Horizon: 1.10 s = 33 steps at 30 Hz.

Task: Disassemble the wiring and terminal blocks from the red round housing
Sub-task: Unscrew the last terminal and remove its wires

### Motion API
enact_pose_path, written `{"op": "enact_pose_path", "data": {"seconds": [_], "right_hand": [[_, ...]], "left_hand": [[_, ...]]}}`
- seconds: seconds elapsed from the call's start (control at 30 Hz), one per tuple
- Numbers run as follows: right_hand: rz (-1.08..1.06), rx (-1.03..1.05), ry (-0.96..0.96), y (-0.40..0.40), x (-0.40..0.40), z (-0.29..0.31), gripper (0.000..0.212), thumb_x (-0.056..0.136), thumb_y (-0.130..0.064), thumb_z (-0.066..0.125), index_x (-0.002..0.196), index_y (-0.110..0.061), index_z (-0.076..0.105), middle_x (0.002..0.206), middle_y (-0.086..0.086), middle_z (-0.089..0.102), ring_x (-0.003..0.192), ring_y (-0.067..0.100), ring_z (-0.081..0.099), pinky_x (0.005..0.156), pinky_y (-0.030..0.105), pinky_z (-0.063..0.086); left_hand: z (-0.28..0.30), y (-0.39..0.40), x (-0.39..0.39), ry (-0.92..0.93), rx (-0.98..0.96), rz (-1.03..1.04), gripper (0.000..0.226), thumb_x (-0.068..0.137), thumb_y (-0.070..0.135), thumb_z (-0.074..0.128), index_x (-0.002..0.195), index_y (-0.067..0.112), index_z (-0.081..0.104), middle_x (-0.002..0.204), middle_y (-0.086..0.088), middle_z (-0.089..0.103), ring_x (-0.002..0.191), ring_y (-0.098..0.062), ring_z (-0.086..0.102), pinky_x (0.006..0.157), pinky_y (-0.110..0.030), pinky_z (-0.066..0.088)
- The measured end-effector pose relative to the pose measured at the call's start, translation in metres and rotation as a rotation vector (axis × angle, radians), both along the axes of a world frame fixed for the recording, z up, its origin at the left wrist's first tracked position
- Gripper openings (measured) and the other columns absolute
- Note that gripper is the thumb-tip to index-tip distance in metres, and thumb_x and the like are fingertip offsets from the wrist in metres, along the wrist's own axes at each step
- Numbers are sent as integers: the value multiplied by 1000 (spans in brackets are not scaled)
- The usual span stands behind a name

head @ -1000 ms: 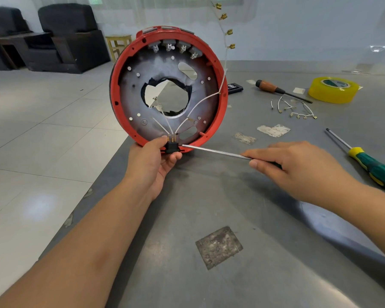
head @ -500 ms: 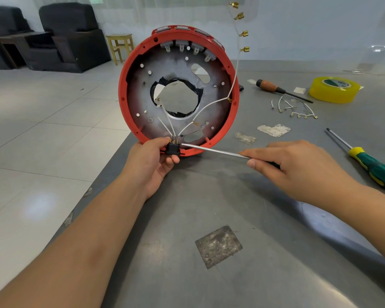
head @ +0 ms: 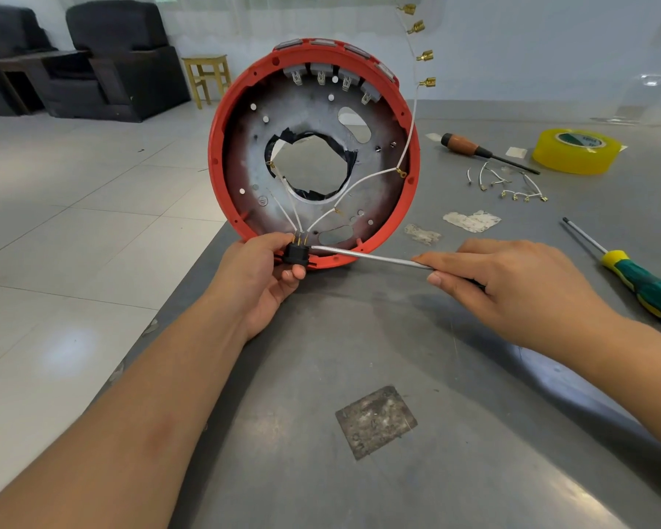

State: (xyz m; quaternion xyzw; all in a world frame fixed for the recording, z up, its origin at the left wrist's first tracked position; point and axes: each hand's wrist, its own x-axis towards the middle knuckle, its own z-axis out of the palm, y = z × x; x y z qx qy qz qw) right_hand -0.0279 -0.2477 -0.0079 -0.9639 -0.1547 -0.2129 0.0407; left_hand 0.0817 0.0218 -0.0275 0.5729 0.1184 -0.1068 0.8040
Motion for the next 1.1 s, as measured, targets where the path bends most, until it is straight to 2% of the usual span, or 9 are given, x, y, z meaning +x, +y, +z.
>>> {"op": "enact_pose_path", "data": {"seconds": [0.1,0.23,0.4,0.6,0.8,0.93,1.1], "right_hand": [[-10,-29,-21,2,-1,-4,42,101,-48,39,130,-37,68,88,-4,68,75,28,67,52,30,46],[-32,-27,-84,6,-3,-11,38,104,-45,40,128,-36,68,89,-3,69,75,30,68,50,31,46],[-56,9,-59,13,-7,-15,43,102,-50,36,131,-39,65,90,-5,68,76,29,68,51,35,51],[-83,45,-7,27,-10,-16,45,102,-54,32,136,-43,60,96,-7,68,79,28,67,54,36,52],[-89,96,33,30,-12,-17,45,101,-54,32,136,-43,60,90,-7,66,77,26,65,59,39,53],[-76,147,3,27,-11,-19,40,102,-51,37,131,-42,63,83,-7,65,72,25,64,56,38,52],[-118,51,-114,16,-7,-16,36,104,-49,37,124,-43,66,83,-9,67,70,27,66,48,28,43]], "left_hand": [[1,-1,0,8,-15,5,7,99,6,57,104,2,61,83,-14,72,44,-14,51,37,-18,41],[3,-3,-1,15,-48,32,7,96,3,57,92,4,62,71,-8,73,44,-14,50,38,-17,40],[5,-4,-3,17,-92,55,3,97,3,58,98,4,61,69,-10,72,42,-15,50,38,-17,40],[7,-6,-6,28,-164,91,11,98,3,55,90,3,62,64,-11,71,44,-14,52,41,-16,42],[7,-6,-9,30,-190,105,10,98,3,57,91,2,63,66,-13,71,46,-15,56,42,-16,45],[5,-5,-8,19,-182,100,9,98,5,58,92,2,64,68,-13,72,46,-15,56,42,-17,45],[3,-1,-4,3,-136,63,6,98,6,58,99,4,63,70,-10,73,45,-15,55,41,-18,44]]}}
